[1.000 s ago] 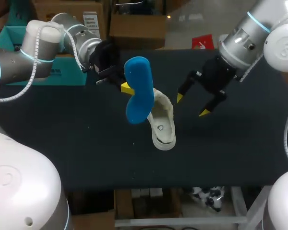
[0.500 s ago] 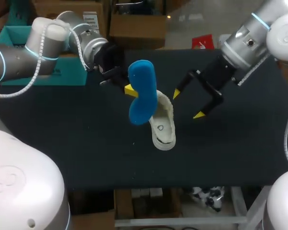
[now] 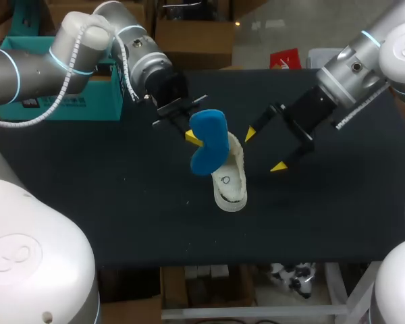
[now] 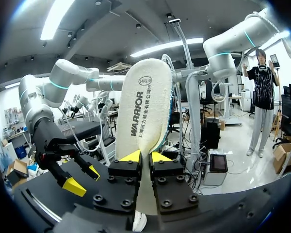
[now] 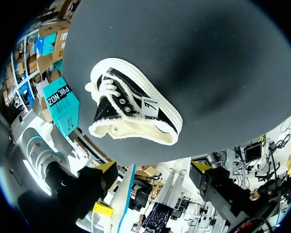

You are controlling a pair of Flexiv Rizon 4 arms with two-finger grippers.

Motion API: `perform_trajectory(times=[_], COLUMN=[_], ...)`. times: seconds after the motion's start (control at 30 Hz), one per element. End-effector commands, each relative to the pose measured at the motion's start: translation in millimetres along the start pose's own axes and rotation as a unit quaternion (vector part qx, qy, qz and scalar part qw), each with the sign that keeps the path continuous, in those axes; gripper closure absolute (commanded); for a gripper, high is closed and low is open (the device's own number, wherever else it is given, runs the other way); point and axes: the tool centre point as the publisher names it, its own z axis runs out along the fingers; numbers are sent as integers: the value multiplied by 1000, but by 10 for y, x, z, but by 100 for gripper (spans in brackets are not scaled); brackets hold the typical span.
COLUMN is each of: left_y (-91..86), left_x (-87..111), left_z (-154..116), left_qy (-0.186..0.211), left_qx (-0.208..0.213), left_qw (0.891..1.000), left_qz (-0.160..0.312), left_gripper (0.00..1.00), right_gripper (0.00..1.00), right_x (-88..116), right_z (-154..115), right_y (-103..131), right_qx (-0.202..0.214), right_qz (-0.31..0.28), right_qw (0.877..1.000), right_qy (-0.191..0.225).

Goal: Open the shoe tongue, take the insole out of the shoe, put the insole back into the shoe, and pack the shoe into the shoebox

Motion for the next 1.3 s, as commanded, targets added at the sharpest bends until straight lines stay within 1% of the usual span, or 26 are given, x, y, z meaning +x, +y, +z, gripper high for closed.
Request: perform_trajectory(times=[0.03, 0.13, 0.17, 0.2, 0.27, 0.3, 0.33, 0.47, 0.53, 0.57, 0.6, 0.63, 0.67, 0.7, 0.73, 0.8, 0.93, 1.1, 1.17, 1.3], left_y=[-15, -19, -22, -23, -17, -14, -12, 21, 51, 69, 87, 105, 123, 140, 156, 189, 247, 311, 338, 384], left_x=[-2, -3, -3, -4, -20, -27, -35, -49, -59, -66, -74, -81, -86, -90, -98, -110, -148, -200, -214, -245], left_z=[135, 189, 210, 233, 273, 287, 301, 357, 381, 392, 405, 414, 425, 437, 448, 463, 458, 462, 476, 494], left_qy=[-10, -17, -23, -19, -25, -21, -26, -35, -32, -34, -33, -31, -31, -34, -34, -39, -45, -54, -55, -55], left_qx=[-30, -52, -61, -65, -83, -83, -93, -117, -121, -129, -134, -137, -144, -150, -155, -167, -174, -176, -178, -181], left_qw=[999, 998, 996, 996, 994, 994, 992, 988, 987, 986, 985, 985, 983, 982, 981, 979, 977, 976, 976, 975], left_qz=[17, 43, 52, 58, 68, 71, 78, 97, 101, 103, 104, 105, 108, 109, 110, 114, 115, 115, 115, 115], left_gripper=[100, 100, 100, 100, 100, 100, 100, 100, 100, 100, 100, 100, 100, 100, 100, 100, 100, 100, 100, 100], right_gripper=[0, 0, 0, 0, 0, 0, 1, 0, 0, 2, 8, 25, 36, 42, 50, 55, 59, 60, 60, 61], right_x=[-25, -53, -57, -57, -44, -41, -33, -13, 0, 7, 11, 15, 23, 34, 46, 65, 102, 122, 124, 125], right_z=[47, 117, 150, 175, 224, 234, 255, 308, 336, 345, 355, 361, 368, 377, 388, 402, 426, 430, 441, 464], right_y=[19, 28, 35, 36, 28, 27, 24, 20, 20, 20, 24, 29, 34, 37, 40, 37, 25, 4, -5, -6], right_qx=[22, 60, 71, 76, 91, 93, 97, 118, 127, 128, 132, 137, 139, 142, 149, 155, 177, 186, 194, 199], right_qz=[5, 21, 26, 30, 33, 35, 39, 31, 23, 23, 21, 19, 17, 16, 11, 9, 4, 2, -3, 1], right_qw=[999, 995, 994, 994, 992, 992, 991, 988, 986, 986, 985, 984, 984, 983, 982, 981, 977, 974, 972, 971], right_qy=[35, 76, 79, 79, 83, 83, 82, 95, 104, 105, 107, 110, 112, 113, 117, 118, 123, 127, 134, 132])
